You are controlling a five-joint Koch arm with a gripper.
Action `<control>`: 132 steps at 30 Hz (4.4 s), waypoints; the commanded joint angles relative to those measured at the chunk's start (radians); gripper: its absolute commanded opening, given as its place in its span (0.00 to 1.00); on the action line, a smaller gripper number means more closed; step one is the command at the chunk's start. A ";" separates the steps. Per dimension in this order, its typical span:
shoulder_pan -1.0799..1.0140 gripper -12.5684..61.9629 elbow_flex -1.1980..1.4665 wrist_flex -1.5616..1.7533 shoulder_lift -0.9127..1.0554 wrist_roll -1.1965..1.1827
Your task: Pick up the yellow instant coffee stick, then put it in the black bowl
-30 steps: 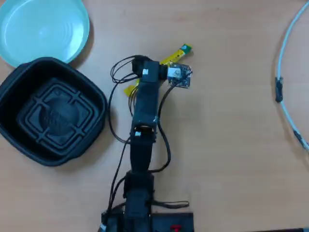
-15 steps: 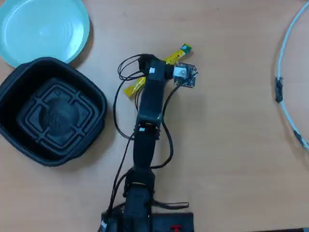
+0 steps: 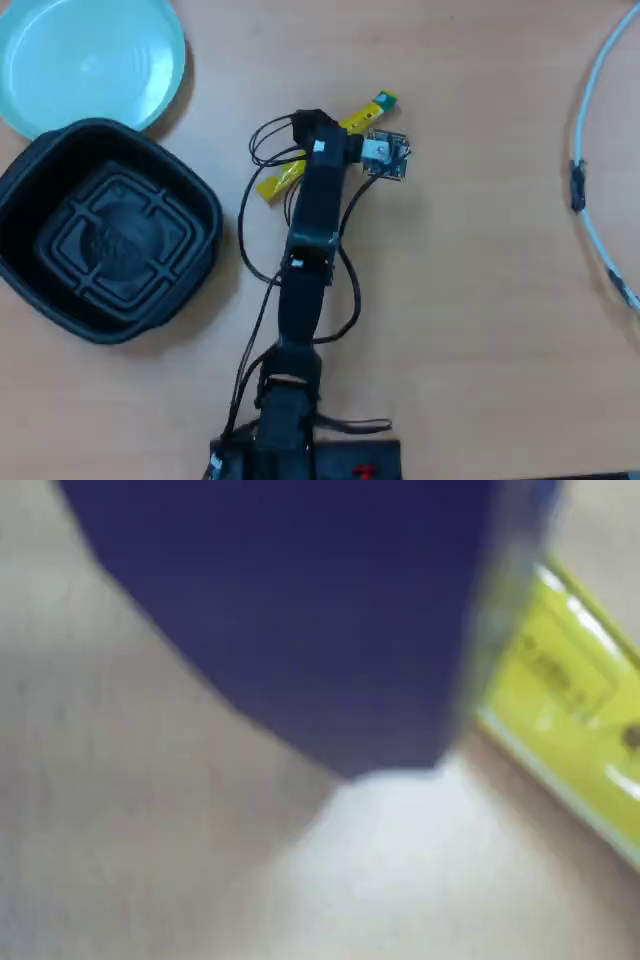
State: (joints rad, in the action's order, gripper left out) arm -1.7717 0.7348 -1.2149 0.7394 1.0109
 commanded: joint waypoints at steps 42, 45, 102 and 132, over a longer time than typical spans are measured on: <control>0.081 0.09 -0.071 -0.422 0.152 -0.776; 0.101 0.09 -0.069 -0.428 0.219 -0.779; 1.098 0.09 -0.094 0.008 0.264 -1.092; 1.094 0.47 -0.071 0.009 0.098 -1.189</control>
State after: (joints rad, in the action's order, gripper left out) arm -0.6765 0.7118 -1.2195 0.8207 -0.1795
